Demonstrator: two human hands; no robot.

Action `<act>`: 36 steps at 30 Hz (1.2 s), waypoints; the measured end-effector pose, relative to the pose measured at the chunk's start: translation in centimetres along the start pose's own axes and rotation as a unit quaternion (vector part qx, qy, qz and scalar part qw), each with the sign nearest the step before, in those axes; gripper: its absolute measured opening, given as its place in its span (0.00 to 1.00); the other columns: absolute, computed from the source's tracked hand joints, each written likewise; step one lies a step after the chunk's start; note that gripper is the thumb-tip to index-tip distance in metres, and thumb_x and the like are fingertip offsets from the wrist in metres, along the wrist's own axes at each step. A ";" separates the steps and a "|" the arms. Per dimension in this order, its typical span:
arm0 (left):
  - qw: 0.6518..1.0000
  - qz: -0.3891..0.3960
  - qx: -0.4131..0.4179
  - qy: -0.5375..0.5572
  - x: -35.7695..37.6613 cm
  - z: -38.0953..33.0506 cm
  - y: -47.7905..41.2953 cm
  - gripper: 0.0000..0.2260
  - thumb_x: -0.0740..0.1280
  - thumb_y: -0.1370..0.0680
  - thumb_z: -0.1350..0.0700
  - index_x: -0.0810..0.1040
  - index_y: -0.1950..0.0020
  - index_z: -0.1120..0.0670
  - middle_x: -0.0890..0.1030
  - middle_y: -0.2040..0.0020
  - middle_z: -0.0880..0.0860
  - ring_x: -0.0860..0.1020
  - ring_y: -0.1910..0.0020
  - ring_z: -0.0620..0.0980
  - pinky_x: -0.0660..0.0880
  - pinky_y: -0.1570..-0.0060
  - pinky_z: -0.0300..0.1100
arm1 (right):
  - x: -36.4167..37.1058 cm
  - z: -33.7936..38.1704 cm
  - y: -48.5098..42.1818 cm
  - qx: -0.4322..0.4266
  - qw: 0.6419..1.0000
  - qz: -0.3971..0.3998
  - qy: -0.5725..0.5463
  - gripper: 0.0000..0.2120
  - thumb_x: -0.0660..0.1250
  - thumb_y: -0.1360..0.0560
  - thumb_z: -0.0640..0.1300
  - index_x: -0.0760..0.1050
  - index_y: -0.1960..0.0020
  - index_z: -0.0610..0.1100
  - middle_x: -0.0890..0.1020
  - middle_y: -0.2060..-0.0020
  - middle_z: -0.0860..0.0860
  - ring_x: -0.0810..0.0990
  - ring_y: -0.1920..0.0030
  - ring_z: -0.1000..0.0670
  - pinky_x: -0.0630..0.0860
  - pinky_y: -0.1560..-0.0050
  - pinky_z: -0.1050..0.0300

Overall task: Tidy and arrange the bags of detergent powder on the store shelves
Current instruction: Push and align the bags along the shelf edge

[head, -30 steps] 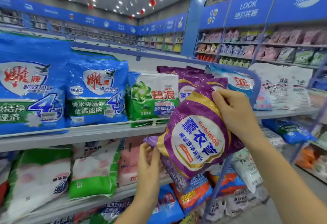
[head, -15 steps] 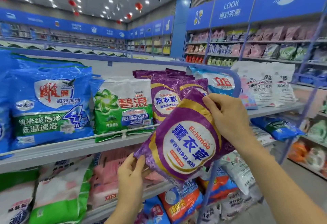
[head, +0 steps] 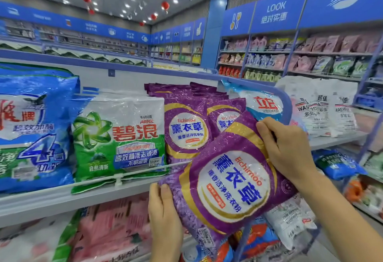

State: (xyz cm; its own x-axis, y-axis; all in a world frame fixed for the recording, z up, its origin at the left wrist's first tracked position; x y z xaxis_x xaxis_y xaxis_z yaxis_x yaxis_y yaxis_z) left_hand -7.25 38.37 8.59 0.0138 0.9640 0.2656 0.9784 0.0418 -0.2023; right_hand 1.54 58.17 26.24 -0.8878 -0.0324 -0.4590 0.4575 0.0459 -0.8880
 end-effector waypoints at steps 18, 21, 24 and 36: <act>0.907 0.359 0.154 -0.154 7.4 -1.8 -4.1 0.26 0.74 0.37 0.42 0.66 0.43 0.40 0.77 0.43 0.36 0.77 0.44 0.37 0.74 0.48 0.32 | 0.5 -3.3 -9.1 -0.104 0.979 0.061 -0.166 0.09 0.67 0.26 0.42 0.81 0.59 0.37 0.78 0.69 0.53 0.75 0.67 0.66 0.67 0.65 0.75; 0.904 0.373 0.165 -0.129 9.2 -5.6 -5.2 0.29 0.78 0.37 0.45 0.66 0.41 0.39 0.79 0.43 0.38 0.78 0.44 0.39 0.74 0.46 0.33 | 0.7 -1.9 -10.8 -0.159 0.975 0.061 -0.142 0.13 0.67 0.26 0.48 0.81 0.59 0.38 0.79 0.70 0.50 0.74 0.69 0.63 0.67 0.65 0.75; 0.909 0.409 0.073 -0.038 12.4 -7.9 -6.4 0.23 0.74 0.36 0.58 0.73 0.44 0.49 0.85 0.56 0.45 0.83 0.56 0.44 0.78 0.59 0.35 | 1.4 0.1 -11.9 -0.237 0.964 0.069 -0.099 0.16 0.63 0.26 0.54 0.81 0.58 0.41 0.81 0.68 0.49 0.76 0.69 0.54 0.73 0.66 0.59; 0.973 0.197 -0.053 0.110 14.5 -4.4 -8.7 0.18 0.71 0.34 0.59 0.79 0.44 0.59 0.85 0.53 0.58 0.84 0.57 0.55 0.81 0.61 0.47 | 2.0 -9.3 -10.3 -0.019 0.955 -0.132 -0.267 0.12 0.61 0.24 0.53 0.74 0.47 0.47 0.77 0.57 0.57 0.73 0.61 0.59 0.70 0.58 0.64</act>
State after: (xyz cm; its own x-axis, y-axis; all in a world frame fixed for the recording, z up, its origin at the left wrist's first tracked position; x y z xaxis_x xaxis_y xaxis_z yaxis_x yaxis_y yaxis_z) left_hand -14.70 50.84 18.32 0.4241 0.8197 0.3849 0.9039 -0.3576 -0.2346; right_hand -5.37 66.92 34.69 -0.8158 -0.5508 -0.1764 0.2101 0.0019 -0.9777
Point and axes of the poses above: each hand's wrist, its own y-axis away from the middle knuckle, its own x-axis out of the palm, z = x × y, the point moved 7 cm from there along -y, towards the middle knuckle
